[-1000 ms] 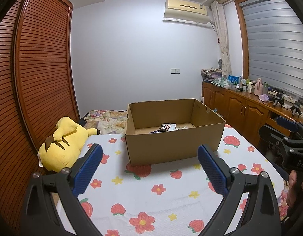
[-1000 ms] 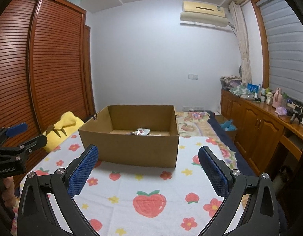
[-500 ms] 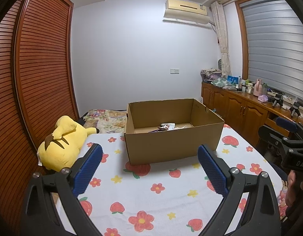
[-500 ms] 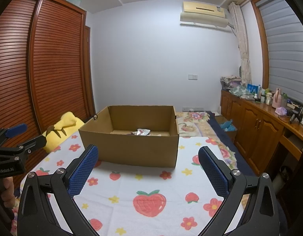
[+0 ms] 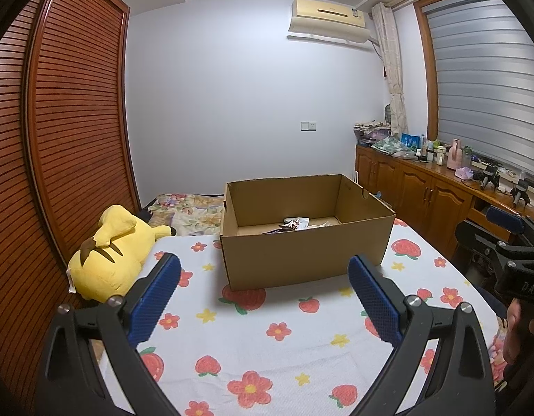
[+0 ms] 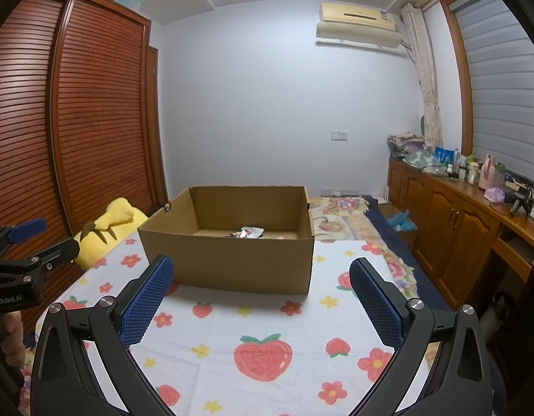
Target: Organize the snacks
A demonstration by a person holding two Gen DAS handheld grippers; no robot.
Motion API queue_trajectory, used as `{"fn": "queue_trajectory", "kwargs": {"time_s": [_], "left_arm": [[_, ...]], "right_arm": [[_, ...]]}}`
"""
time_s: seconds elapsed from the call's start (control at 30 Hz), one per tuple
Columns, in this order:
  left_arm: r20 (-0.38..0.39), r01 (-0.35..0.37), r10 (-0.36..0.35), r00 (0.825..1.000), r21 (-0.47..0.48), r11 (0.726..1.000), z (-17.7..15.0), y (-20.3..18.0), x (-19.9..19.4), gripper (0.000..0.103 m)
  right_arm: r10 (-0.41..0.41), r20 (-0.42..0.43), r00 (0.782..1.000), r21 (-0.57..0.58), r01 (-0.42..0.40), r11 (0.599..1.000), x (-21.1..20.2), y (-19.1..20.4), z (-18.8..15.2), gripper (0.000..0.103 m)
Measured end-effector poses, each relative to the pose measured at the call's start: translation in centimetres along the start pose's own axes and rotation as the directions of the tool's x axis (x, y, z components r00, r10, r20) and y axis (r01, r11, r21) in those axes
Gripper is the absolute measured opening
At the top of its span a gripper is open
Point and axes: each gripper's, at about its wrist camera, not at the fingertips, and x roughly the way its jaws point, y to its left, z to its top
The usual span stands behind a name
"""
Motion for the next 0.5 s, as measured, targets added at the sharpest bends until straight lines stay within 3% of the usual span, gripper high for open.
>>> {"fn": "queue_trajectory", "kwargs": {"time_s": [0.5], "left_arm": [[0.012, 0.001, -0.001, 1.0, 0.004, 1.0, 0.12, 0.18, -0.23, 0.098]], "right_arm": [[-0.002, 0.006, 1.0, 0.0, 0.002, 1.0, -0.19, -0.04, -0.08, 0.103]]}}
